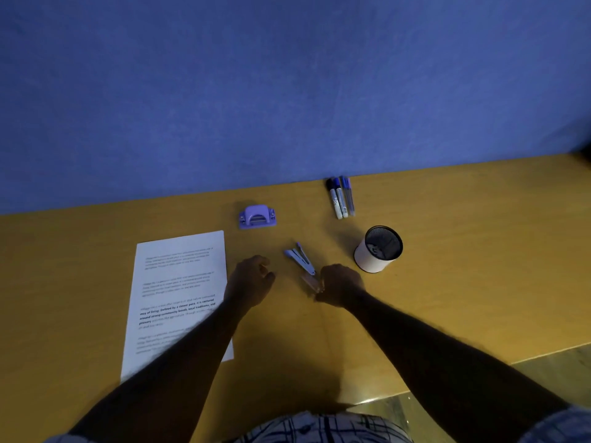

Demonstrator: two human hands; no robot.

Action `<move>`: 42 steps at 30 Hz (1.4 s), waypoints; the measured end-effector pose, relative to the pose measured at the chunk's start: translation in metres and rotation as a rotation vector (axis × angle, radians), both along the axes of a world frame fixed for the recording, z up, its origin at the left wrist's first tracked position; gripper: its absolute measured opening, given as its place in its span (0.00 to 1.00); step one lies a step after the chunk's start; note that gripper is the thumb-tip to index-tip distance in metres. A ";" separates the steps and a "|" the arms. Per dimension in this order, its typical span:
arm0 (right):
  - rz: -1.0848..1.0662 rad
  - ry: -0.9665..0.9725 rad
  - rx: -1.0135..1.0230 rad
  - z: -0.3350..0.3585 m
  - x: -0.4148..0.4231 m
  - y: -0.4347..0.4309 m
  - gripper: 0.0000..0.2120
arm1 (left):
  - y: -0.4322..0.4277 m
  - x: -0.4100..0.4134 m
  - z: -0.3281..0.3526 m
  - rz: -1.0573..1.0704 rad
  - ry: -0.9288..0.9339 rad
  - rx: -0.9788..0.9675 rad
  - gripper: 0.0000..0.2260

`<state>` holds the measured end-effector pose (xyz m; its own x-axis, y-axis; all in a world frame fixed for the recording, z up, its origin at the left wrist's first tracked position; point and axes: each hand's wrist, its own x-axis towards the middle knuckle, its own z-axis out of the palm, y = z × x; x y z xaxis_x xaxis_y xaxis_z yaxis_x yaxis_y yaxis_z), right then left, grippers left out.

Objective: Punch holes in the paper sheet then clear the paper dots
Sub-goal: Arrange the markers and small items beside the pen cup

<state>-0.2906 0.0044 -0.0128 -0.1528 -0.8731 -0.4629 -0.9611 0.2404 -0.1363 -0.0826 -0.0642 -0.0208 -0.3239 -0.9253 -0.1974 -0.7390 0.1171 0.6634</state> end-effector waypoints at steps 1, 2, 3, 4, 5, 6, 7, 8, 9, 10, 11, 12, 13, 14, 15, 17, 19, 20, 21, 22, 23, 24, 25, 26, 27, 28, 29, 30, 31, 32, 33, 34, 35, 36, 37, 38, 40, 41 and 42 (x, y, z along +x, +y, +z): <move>-0.016 -0.012 -0.009 -0.001 0.001 0.002 0.19 | 0.002 -0.001 0.001 -0.034 0.003 -0.012 0.16; -0.024 -0.017 -0.014 -0.001 0.002 0.004 0.18 | 0.004 -0.003 0.001 -0.080 0.008 -0.029 0.15; -0.019 -0.023 -0.015 -0.001 0.003 0.005 0.17 | 0.006 -0.005 0.002 -0.138 0.013 -0.052 0.15; -0.004 -0.041 -0.019 0.000 0.004 0.005 0.17 | 0.008 -0.007 0.003 -0.199 0.023 -0.078 0.15; 0.015 -0.073 -0.035 0.000 0.006 0.005 0.16 | 0.010 -0.009 0.003 -0.258 0.039 -0.102 0.15; 0.032 -0.112 -0.064 0.001 0.008 0.004 0.15 | 0.011 -0.012 0.004 -0.315 0.060 -0.119 0.16; 0.041 -0.151 -0.096 0.002 0.009 0.002 0.14 | 0.011 -0.014 0.004 -0.371 0.080 -0.122 0.17; 0.047 -0.189 -0.130 0.004 0.010 -0.001 0.14 | 0.010 -0.016 0.005 -0.420 0.097 -0.112 0.17; 0.052 -0.222 -0.160 0.005 0.011 -0.003 0.14 | 0.009 -0.018 0.007 -0.457 0.110 -0.091 0.16; 0.060 -0.248 -0.183 0.006 0.011 -0.007 0.14 | 0.007 -0.018 0.007 -0.480 0.120 -0.068 0.15; 0.074 -0.263 -0.197 0.007 0.011 -0.010 0.15 | 0.005 -0.019 0.008 -0.492 0.129 -0.045 0.13; 0.089 -0.273 -0.204 0.006 0.010 -0.013 0.15 | 0.003 -0.018 0.008 -0.494 0.140 -0.026 0.12; 0.101 -0.286 -0.204 0.006 0.009 -0.016 0.16 | 0.001 -0.016 0.008 -0.488 0.152 -0.009 0.10; 0.108 -0.303 -0.201 0.006 0.007 -0.018 0.17 | -0.001 -0.015 0.008 -0.476 0.159 0.001 0.09; 0.111 -0.316 -0.202 0.005 0.006 -0.020 0.19 | -0.003 -0.012 0.008 -0.457 0.157 0.004 0.10; 0.091 -0.314 -0.244 0.004 0.002 -0.025 0.22 | -0.006 -0.006 0.006 -0.408 0.144 -0.004 0.11; 0.017 -0.272 -0.286 0.001 0.000 -0.030 0.24 | -0.008 0.002 0.002 -0.335 0.142 -0.009 0.11; -0.027 -0.248 -0.294 0.000 -0.001 -0.034 0.24 | -0.009 0.006 0.001 -0.293 0.145 -0.008 0.12; -0.067 -0.234 -0.288 -0.002 0.000 -0.037 0.24 | -0.010 0.009 -0.001 -0.254 0.153 0.001 0.12; -0.100 -0.228 -0.268 -0.005 0.000 -0.041 0.25 | -0.011 0.011 -0.002 -0.218 0.167 0.017 0.12; -0.122 -0.222 -0.239 -0.007 0.001 -0.045 0.26 | -0.012 0.013 -0.003 -0.186 0.179 0.038 0.13; -0.128 -0.208 -0.210 -0.010 0.002 -0.048 0.27 | -0.012 0.014 -0.005 -0.151 0.192 0.059 0.13; -0.120 -0.184 -0.184 -0.012 0.003 -0.052 0.27 | -0.013 0.015 -0.006 -0.111 0.208 0.081 0.12; -0.106 -0.158 -0.159 -0.015 0.004 -0.055 0.26 | -0.014 0.015 -0.006 -0.072 0.229 0.103 0.12; -0.097 -0.138 -0.139 -0.017 0.004 -0.058 0.26 | -0.014 0.016 -0.007 -0.039 0.250 0.122 0.12; -0.091 -0.121 -0.127 -0.019 0.004 -0.061 0.25 | -0.015 0.016 -0.007 -0.016 0.270 0.136 0.12; -0.086 -0.108 -0.119 -0.020 0.004 -0.064 0.24 | -0.015 0.016 -0.007 -0.001 0.287 0.143 0.11; -0.082 -0.102 -0.114 -0.020 0.004 -0.067 0.22 | -0.015 0.015 -0.008 0.013 0.299 0.145 0.11; -0.083 -0.106 -0.107 -0.020 0.004 -0.069 0.19 | -0.015 0.015 -0.008 0.025 0.304 0.143 0.11; -0.091 -0.115 -0.100 -0.021 0.004 -0.071 0.17 | -0.016 0.014 -0.008 0.034 0.304 0.138 0.11; -0.106 -0.126 -0.095 -0.021 0.004 -0.072 0.16 | -0.017 0.012 -0.008 0.042 0.306 0.135 0.10; -0.125 -0.142 -0.100 -0.020 0.003 -0.073 0.15 | -0.018 0.010 -0.009 0.051 0.317 0.140 0.09; -0.146 -0.162 -0.118 -0.019 0.002 -0.075 0.15 | -0.019 0.007 -0.009 0.060 0.331 0.150 0.08; -0.163 -0.182 -0.145 -0.017 0.001 -0.077 0.15 | -0.020 0.003 -0.009 0.066 0.346 0.155 0.08; -0.172 -0.194 -0.178 -0.014 -0.002 -0.080 0.15 | -0.021 -0.001 -0.008 0.077 0.355 0.152 0.07; -0.174 -0.198 -0.209 -0.010 -0.005 -0.085 0.15 | -0.024 -0.005 -0.008 0.095 0.361 0.146 0.07; -0.182 -0.193 -0.262 0.005 -0.017 -0.095 0.16 | -0.030 -0.018 -0.008 0.152 0.376 0.155 0.07; -0.193 -0.194 -0.287 0.014 -0.024 -0.101 0.17 | -0.033 -0.023 -0.008 0.182 0.384 0.165 0.08; -0.212 -0.195 -0.312 0.022 -0.034 -0.107 0.18 | -0.037 -0.032 -0.008 0.203 0.395 0.177 0.08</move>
<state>-0.3243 -0.1030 0.0091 -0.2796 -0.9346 -0.2197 -0.8438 0.3484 -0.4081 -0.1143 -0.1008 -0.0285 -0.2222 -0.9409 -0.2556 -0.4224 -0.1434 0.8950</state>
